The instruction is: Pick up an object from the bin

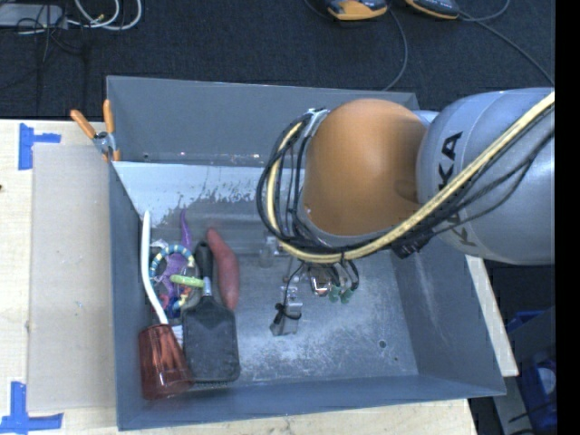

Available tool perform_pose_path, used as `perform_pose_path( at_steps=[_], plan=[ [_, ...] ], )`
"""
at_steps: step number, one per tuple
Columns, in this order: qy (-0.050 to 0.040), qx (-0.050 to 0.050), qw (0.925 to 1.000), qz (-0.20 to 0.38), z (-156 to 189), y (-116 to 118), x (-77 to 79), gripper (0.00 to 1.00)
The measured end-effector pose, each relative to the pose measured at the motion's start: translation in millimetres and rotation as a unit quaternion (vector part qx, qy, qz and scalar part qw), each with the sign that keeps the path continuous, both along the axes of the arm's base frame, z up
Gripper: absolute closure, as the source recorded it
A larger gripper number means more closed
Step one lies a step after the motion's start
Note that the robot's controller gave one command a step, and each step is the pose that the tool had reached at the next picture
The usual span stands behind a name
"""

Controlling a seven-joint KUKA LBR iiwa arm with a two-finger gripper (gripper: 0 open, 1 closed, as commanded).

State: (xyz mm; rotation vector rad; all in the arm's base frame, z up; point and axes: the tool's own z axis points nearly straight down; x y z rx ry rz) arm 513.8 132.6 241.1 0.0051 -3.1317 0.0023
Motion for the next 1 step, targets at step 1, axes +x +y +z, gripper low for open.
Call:
perform_pose_path(
  at_steps=[1],
  plan=[
    [-0.0039,0.001,1.0,-0.002,4.4,-0.8,1.6,0.0]
  ],
)
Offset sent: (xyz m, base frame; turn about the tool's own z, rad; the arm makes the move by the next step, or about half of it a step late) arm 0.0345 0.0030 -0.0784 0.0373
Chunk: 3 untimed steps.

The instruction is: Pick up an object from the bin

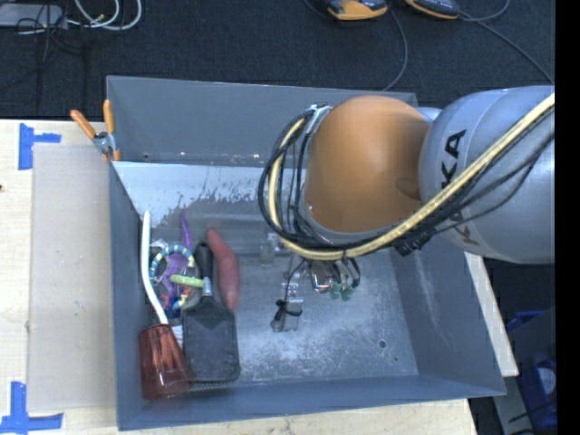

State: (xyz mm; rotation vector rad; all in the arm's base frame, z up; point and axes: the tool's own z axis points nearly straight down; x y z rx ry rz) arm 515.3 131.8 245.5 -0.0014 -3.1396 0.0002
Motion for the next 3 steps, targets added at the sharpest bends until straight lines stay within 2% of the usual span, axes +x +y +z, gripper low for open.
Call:
perform_pose_path(
  at_steps=[1,2,3],
  plan=[
    [-0.002,0.001,1.0,-0.008,-41.2,2.2,20.2,0.0],
    [0.0057,-0.001,0.9999,-0.014,-61.5,11.1,50.9,0.0],
    [-0.0039,0.001,0.9997,-0.025,-74.3,16.8,61.3,0.0]
  ],
)
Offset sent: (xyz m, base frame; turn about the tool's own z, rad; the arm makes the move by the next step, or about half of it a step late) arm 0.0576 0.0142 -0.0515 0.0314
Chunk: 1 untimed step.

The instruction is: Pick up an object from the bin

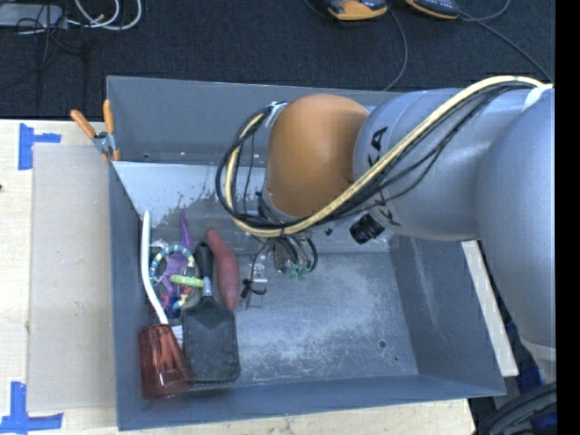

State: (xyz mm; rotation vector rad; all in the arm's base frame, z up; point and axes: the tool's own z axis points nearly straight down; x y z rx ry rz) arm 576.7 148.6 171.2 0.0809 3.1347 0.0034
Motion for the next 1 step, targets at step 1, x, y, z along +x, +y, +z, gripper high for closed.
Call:
perform_pose_path(
  at_steps=[1],
  plan=[
    [0.0054,-0.002,1.0,0.004,-58.0,44.4,-8.8,0.0]
  ],
)
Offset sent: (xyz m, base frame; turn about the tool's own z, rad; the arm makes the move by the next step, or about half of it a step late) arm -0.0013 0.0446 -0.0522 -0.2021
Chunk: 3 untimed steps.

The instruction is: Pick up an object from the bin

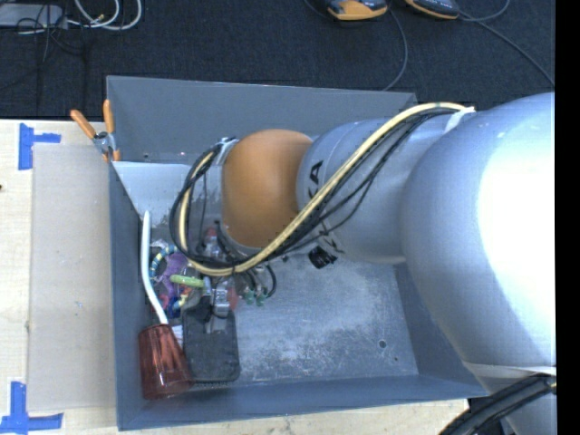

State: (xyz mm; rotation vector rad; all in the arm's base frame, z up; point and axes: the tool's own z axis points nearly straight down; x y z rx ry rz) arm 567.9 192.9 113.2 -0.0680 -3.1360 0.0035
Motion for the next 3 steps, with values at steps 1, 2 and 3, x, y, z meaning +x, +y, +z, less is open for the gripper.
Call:
perform_pose_path(
  at_steps=[1,2,3],
  plan=[
    [-0.0107,0.004,0.9994,0.034,-39.7,49.3,7.2,1.0],
    [-0.0048,0.003,0.9989,0.047,-37.4,42.8,2.7,1.0],
    [-0.0104,0.005,0.9981,-0.06,-43.6,25.4,18.9,1.0]
  ],
)
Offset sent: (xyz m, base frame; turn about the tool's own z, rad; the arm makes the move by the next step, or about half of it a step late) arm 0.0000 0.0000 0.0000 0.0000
